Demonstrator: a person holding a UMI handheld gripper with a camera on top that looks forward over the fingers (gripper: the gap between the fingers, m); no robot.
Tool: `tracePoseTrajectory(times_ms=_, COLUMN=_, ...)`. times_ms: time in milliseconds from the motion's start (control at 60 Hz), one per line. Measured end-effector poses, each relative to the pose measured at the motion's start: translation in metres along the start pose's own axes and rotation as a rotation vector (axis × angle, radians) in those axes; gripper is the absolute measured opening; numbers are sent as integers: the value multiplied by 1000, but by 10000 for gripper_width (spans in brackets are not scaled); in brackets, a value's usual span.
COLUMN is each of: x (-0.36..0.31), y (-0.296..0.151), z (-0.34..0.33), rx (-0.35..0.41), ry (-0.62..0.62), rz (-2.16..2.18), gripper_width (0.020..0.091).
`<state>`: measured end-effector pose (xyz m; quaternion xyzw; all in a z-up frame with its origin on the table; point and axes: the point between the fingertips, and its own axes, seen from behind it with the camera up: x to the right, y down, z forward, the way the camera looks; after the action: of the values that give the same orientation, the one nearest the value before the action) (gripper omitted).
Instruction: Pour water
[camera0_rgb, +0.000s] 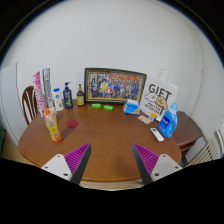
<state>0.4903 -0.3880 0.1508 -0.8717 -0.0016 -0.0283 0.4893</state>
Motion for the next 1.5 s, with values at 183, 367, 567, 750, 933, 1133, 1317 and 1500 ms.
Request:
tracePoseTrajectory(times_ms=183, x=-68, y=17, z=9, rx=-26, ry=-79, rz=-16, gripper_width=851)
tracePoseTrajectory(times_ms=367, x=-182, y=24, z=30, rx=-2, ry=-203, rz=-33, gripper_width=856)
tracePoseTrajectory(times_ms=567, x=-290, y=3, z=97, rx=86, ry=-242, rz=-19, gripper_width=856)
tracePoseTrajectory(times_ms=750, x=-335, y=-8, z=188, rx=112, ry=-183, rz=25, gripper_width=852)
tracePoseTrajectory(times_ms=933, x=-332, y=-10, z=237, rx=145, ry=-92, rz=67, gripper_width=470)
tracePoseTrajectory(times_ms=1133, x=-330, y=-16, z=239, rx=143, ry=-82, rz=13, gripper_width=323)
tracePoseTrajectory(times_ms=1317, x=-305, y=-70, z=231, rx=194, ry=36, rz=-212, gripper_width=280)
tracePoseTrajectory(times_ms=1500, x=-276, y=-147, z=246, rx=215, ry=231, rz=-688, gripper_width=280)
